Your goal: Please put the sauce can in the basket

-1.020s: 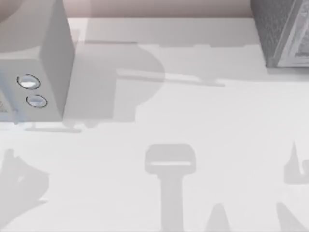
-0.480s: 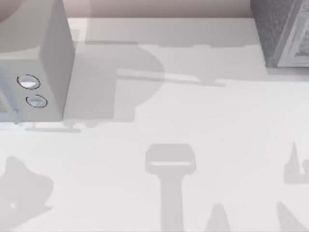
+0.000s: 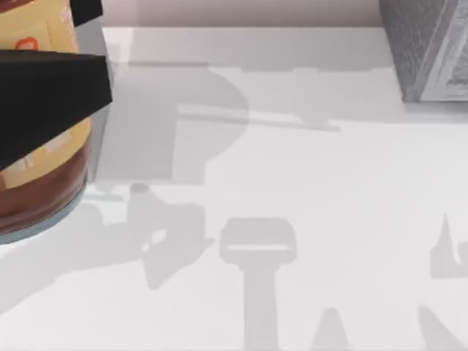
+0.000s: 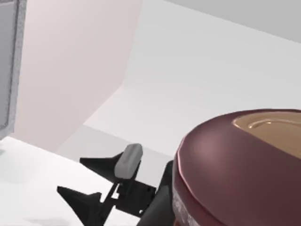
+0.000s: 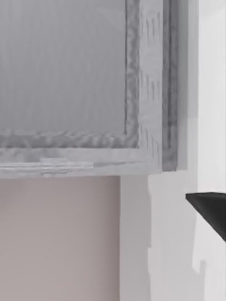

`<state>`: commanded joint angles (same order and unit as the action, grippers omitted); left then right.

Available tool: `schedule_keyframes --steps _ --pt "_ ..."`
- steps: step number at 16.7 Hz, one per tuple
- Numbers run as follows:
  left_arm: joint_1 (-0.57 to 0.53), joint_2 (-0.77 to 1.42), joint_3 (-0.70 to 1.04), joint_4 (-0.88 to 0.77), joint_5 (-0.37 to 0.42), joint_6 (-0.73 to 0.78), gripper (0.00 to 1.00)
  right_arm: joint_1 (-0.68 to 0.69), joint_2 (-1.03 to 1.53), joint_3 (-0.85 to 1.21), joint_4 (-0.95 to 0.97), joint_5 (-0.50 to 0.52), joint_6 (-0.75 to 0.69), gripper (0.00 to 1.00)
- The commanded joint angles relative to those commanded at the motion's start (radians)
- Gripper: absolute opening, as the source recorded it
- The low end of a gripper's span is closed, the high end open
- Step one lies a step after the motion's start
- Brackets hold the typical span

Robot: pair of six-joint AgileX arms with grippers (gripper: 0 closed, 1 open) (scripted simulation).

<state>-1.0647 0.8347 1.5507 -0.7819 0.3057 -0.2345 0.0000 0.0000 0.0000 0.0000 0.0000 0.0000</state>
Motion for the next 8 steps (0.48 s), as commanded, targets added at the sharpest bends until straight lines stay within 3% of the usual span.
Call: schedule_keyframes --steps 8 --pt "0.902 0.778 0.378 0.669 0.76 -0.131 0.0 0.0 0.0 0.0 0.0 0.0 0.0 1.0"
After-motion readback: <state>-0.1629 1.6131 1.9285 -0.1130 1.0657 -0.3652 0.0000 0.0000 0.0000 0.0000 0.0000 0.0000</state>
